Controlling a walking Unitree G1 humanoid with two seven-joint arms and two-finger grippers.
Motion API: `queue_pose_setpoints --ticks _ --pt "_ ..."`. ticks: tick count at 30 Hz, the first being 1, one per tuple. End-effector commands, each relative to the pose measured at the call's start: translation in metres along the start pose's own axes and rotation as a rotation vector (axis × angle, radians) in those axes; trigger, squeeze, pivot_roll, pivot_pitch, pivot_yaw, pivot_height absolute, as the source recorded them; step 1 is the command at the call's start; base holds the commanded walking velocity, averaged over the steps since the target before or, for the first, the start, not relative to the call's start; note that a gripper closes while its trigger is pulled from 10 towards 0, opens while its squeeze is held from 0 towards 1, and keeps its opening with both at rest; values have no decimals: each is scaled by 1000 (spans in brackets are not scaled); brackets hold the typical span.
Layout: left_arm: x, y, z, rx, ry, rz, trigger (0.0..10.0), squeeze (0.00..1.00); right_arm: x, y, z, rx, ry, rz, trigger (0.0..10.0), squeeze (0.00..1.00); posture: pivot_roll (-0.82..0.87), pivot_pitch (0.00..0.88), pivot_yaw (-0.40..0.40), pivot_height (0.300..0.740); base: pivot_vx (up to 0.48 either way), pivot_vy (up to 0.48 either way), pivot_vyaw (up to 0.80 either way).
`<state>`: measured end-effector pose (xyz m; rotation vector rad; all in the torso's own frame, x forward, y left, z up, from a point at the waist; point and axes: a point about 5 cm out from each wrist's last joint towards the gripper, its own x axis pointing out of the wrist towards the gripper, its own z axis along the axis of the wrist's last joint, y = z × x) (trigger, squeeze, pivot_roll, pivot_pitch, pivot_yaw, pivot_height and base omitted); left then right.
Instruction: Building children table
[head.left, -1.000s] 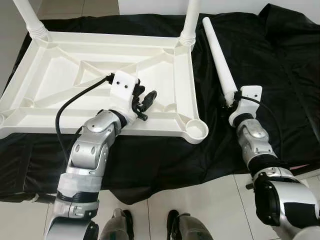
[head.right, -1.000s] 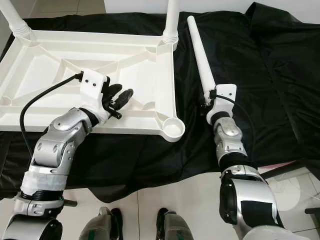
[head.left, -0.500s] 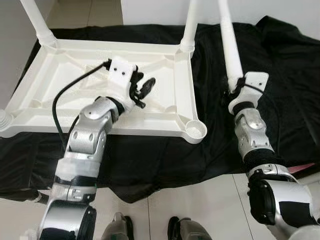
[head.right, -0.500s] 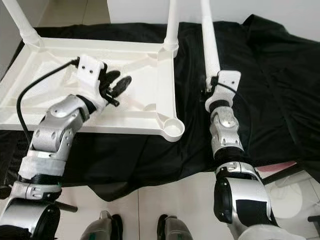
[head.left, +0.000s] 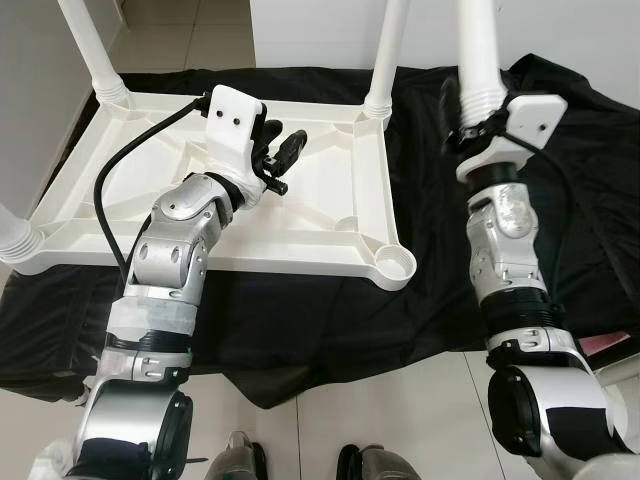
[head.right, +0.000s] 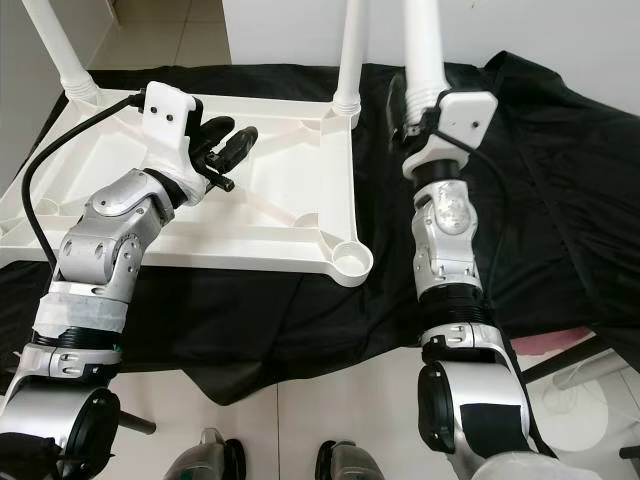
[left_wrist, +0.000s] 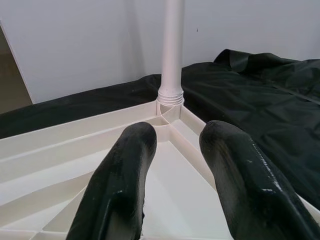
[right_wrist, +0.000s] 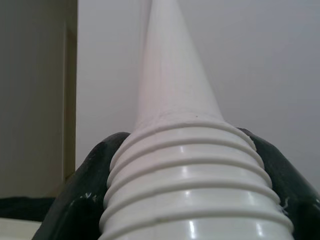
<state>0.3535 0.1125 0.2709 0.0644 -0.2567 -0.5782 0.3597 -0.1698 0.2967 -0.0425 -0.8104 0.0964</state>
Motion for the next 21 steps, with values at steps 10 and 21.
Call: queue_pose_setpoints --ticks 10,21 --pt "-4 6 18 1 -74 -86 10000 0 18 16 49 -42 -224 99 10000 0 -7 34 -4 740 0 0 0" --pt "-7 5 18 -190 -88 -161 10000 1000 -8 29 33 -22 -120 218 10000 0 -10 31 -9 740 0 0 0"
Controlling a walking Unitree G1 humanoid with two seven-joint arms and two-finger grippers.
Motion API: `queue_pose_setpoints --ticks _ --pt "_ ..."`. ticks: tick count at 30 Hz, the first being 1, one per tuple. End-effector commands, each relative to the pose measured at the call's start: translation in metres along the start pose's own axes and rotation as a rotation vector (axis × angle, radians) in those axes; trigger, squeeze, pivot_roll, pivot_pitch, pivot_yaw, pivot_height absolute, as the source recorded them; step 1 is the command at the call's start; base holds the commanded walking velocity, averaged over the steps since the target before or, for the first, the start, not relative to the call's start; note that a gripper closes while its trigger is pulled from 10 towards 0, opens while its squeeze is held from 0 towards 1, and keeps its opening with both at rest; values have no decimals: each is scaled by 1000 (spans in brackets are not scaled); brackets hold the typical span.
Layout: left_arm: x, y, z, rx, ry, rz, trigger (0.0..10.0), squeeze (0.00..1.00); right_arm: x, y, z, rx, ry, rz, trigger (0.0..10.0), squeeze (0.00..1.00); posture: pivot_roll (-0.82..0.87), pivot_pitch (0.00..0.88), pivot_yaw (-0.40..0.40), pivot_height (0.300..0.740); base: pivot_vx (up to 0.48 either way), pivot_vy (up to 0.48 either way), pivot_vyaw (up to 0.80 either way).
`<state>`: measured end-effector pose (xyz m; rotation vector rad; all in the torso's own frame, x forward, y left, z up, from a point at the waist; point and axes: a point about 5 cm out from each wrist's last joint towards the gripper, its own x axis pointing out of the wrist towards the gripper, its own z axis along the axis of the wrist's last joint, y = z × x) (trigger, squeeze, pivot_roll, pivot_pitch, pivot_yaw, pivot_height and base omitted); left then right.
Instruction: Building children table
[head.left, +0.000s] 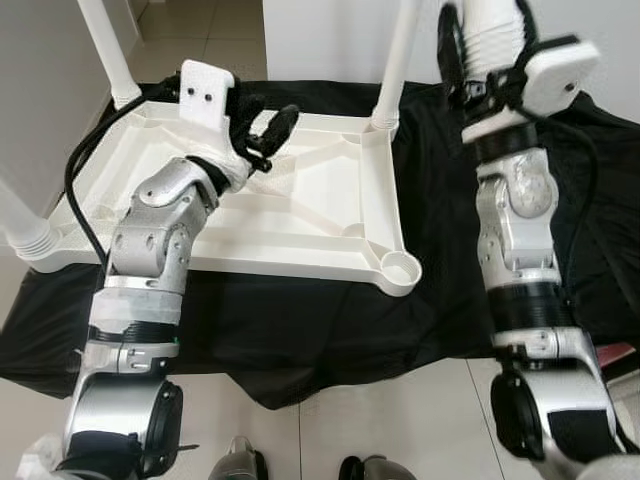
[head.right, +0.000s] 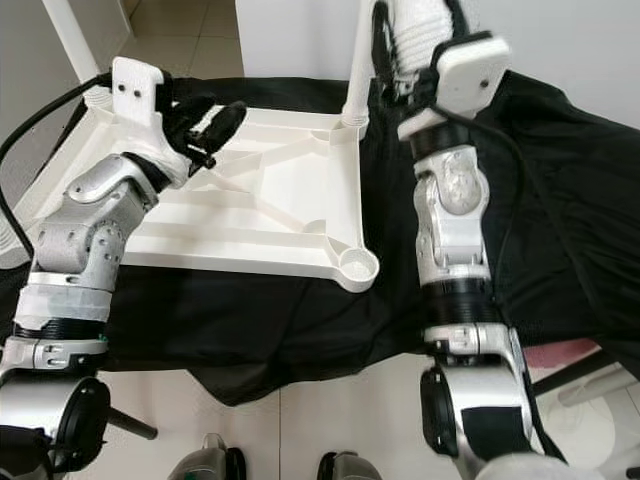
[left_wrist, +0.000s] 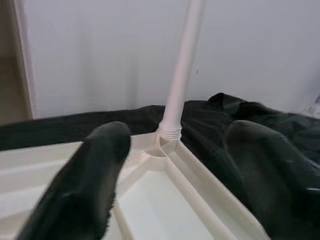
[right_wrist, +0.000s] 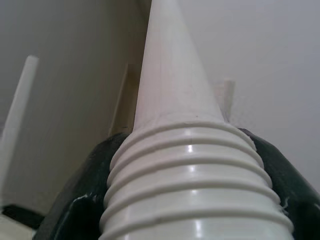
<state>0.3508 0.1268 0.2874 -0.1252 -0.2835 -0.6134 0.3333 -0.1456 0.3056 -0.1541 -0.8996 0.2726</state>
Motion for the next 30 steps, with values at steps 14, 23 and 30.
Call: queue_pose_setpoints --ticks 14,23,30 --pt "2 -12 24 -335 -104 -274 10000 1000 -41 37 -7 128 125 185 10000 0 -19 25 -20 740 0 0 0" --pt "-3 -28 26 -490 -71 -441 10000 0 -60 50 -13 172 202 271 10000 0 -23 26 -20 740 0 0 0" --pt "0 -34 12 -464 6 -427 10000 0 -67 63 -14 196 236 358 10000 0 -25 27 -23 740 0 0 0"
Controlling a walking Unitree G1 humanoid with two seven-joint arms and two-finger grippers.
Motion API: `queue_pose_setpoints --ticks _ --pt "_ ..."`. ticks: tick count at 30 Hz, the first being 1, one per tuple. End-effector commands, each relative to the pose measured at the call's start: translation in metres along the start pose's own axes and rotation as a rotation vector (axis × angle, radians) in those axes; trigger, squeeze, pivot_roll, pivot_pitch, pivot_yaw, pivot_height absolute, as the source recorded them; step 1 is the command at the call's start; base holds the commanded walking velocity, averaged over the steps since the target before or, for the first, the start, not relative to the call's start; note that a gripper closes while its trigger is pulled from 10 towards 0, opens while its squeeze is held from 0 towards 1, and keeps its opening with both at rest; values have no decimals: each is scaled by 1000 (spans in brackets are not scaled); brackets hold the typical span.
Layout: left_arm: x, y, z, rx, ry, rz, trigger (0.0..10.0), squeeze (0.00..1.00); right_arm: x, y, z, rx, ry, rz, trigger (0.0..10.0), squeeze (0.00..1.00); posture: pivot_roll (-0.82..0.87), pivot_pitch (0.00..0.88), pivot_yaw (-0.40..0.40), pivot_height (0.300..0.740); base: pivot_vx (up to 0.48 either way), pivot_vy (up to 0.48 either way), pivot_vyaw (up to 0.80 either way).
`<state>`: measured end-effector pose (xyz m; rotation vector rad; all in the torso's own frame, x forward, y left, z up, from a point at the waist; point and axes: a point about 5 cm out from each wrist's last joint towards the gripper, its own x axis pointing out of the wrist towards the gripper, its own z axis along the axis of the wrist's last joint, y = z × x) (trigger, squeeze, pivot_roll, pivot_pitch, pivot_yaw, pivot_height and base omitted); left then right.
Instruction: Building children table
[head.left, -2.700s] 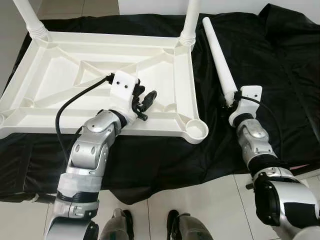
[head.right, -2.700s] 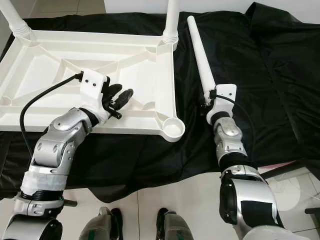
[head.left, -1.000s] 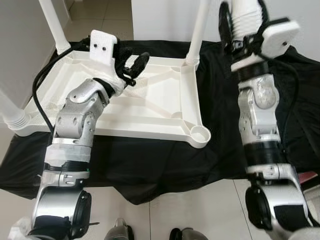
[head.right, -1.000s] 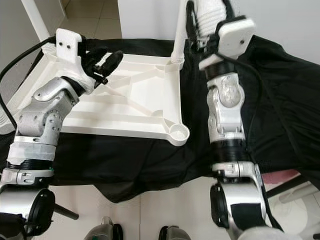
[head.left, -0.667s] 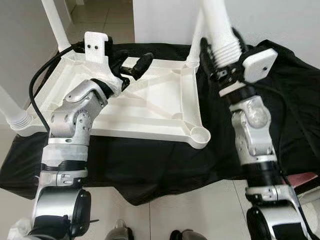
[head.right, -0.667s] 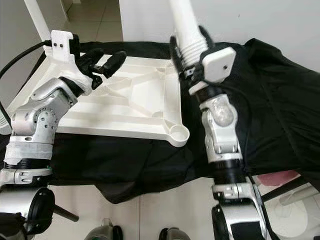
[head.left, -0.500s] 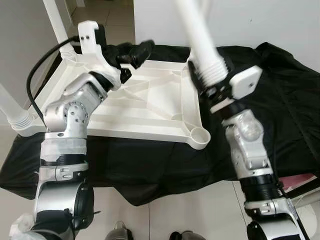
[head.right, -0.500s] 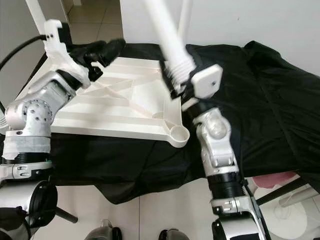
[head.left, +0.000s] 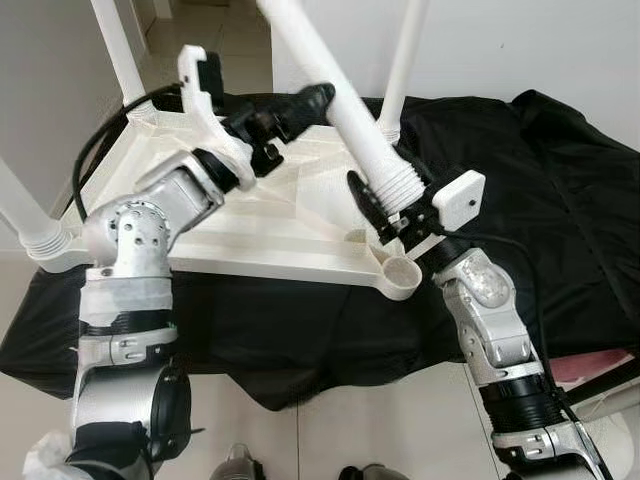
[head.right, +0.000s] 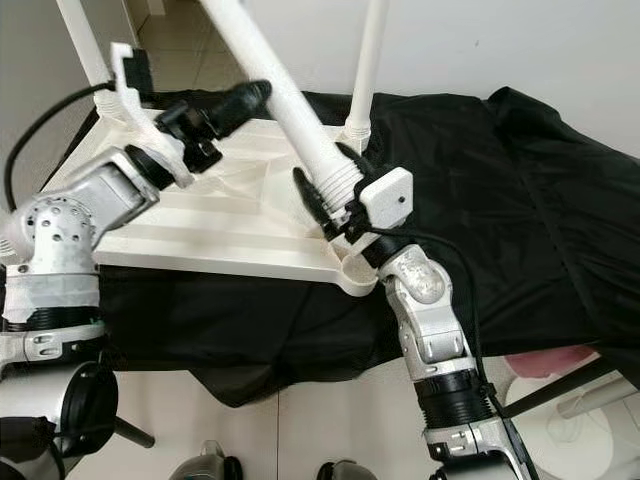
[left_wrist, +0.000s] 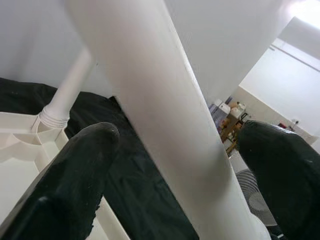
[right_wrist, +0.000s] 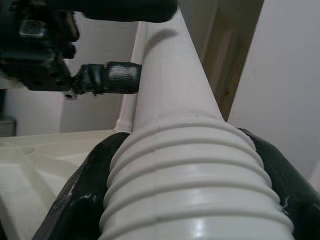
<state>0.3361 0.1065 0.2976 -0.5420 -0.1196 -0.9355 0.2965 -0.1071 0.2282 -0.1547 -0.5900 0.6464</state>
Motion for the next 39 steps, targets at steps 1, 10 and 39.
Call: queue_pose_setpoints --ticks 1,10,39 --pt "1 -8 -3 1 33 -148 10000 0 0 5 3 -5 -6 33 10000 0 -24 30 -24 740 0 0 0" --pt "2 6 11 -61 47 -47 10000 0 -10 18 -2 9 35 92 10000 0 -23 37 -17 740 0 0 0" --pt "-1 32 37 -173 -8 96 0 0 -17 22 -10 36 84 71 10000 0 -5 70 3 740 0 0 0"
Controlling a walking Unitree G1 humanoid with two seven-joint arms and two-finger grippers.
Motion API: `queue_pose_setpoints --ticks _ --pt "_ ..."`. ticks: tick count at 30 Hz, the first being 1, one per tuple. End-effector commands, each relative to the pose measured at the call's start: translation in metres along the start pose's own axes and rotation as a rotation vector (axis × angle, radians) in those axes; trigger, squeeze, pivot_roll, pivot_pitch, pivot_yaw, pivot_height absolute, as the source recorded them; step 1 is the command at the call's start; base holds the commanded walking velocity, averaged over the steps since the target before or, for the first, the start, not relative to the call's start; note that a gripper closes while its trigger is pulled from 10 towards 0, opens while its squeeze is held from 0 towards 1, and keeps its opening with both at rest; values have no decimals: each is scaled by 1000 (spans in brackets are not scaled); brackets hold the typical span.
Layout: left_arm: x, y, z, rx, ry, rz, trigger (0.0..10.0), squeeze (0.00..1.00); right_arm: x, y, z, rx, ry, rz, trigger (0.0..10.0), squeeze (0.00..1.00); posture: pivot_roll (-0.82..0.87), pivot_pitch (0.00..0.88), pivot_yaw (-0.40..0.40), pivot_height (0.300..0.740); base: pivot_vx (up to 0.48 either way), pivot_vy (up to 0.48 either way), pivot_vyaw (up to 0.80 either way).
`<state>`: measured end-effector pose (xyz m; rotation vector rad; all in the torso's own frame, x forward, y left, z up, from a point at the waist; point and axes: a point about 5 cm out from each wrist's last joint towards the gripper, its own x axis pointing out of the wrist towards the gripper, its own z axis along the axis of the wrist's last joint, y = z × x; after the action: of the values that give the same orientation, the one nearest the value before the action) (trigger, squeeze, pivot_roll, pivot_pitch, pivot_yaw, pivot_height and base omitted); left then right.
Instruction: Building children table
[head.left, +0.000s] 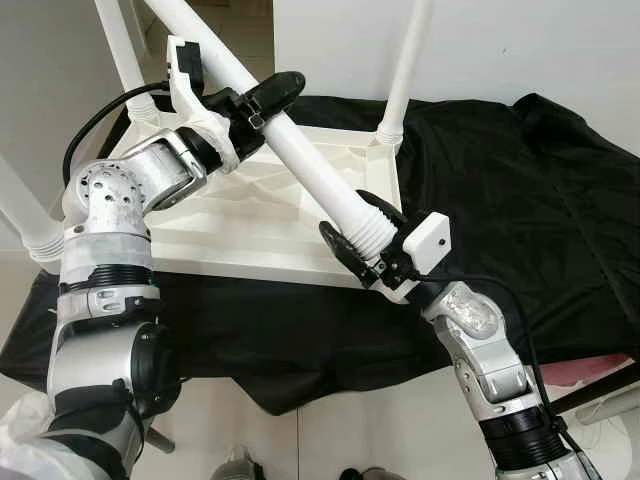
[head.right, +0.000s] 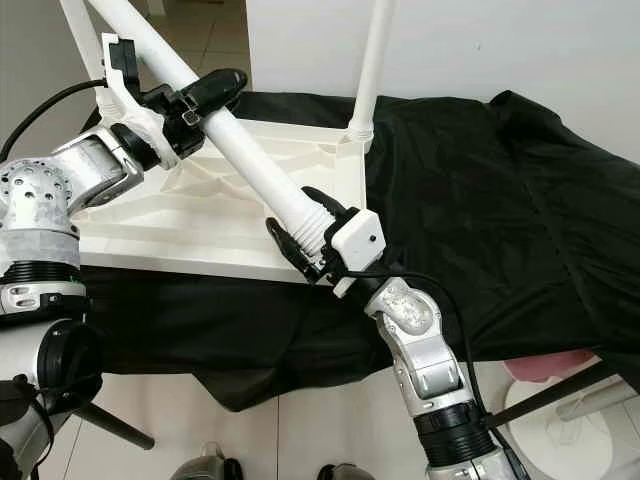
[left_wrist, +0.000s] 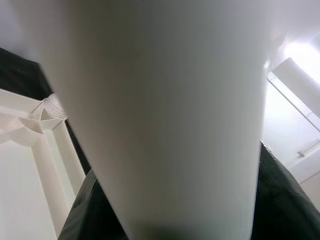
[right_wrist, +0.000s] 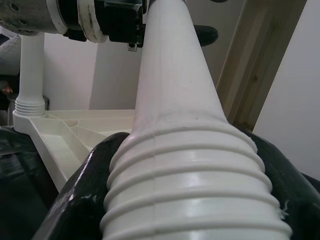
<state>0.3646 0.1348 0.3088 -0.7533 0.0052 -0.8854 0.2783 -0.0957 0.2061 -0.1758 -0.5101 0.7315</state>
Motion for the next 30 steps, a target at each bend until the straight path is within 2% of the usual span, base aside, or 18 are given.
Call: queue_pose_setpoints --ticks 1,2,6,9,13,14,16,17,23,28,30 --pt "-1 -1 9 57 -11 28 0 0 -2 -3 -2 17 14 -20 10000 0 -5 70 4 740 0 0 0" --pt "-1 1 10 62 -10 48 10000 0 -2 -3 -2 26 14 -25 10000 1000 -4 72 5 740 0 0 0" --pt "-4 6 13 113 -11 91 10000 0 -5 -4 -3 49 21 -41 10000 1000 -4 78 7 740 0 0 0" --pt "-4 7 14 118 -12 100 10000 0 -6 -5 -4 48 23 -43 10000 1000 -4 78 7 740 0 0 0" --pt "-7 18 15 181 -3 194 10000 0 -8 -7 -6 37 45 -50 10000 1000 -5 83 5 740 0 0 0" --pt "-7 19 15 184 -2 199 10000 0 -7 -8 -6 29 51 -53 10000 529 -5 83 5 740 0 0 0" --pt "-7 19 15 184 -2 199 10000 0 -7 -8 -6 29 51 -53 10000 529 -5 83 5 740 0 0 0" --pt "-6 19 15 254 -19 221 10000 0 -6 -8 -11 7 104 -55 10000 0 -9 84 -1 740 0 0 0" --pt "-3 15 8 328 -16 218 10000 0 -6 -7 -21 -50 195 -41 10000 0 -11 86 -5 740 0 0 0" --pt "0 11 7 372 -30 213 10000 0 -3 -7 -23 -36 210 -51 10000 0 -11 90 -11 740 0 0 0" --pt "2 7 4 417 -33 205 10000 0 -1 -8 -23 -33 217 -63 10000 0 -11 92 -17 740 0 0 0"
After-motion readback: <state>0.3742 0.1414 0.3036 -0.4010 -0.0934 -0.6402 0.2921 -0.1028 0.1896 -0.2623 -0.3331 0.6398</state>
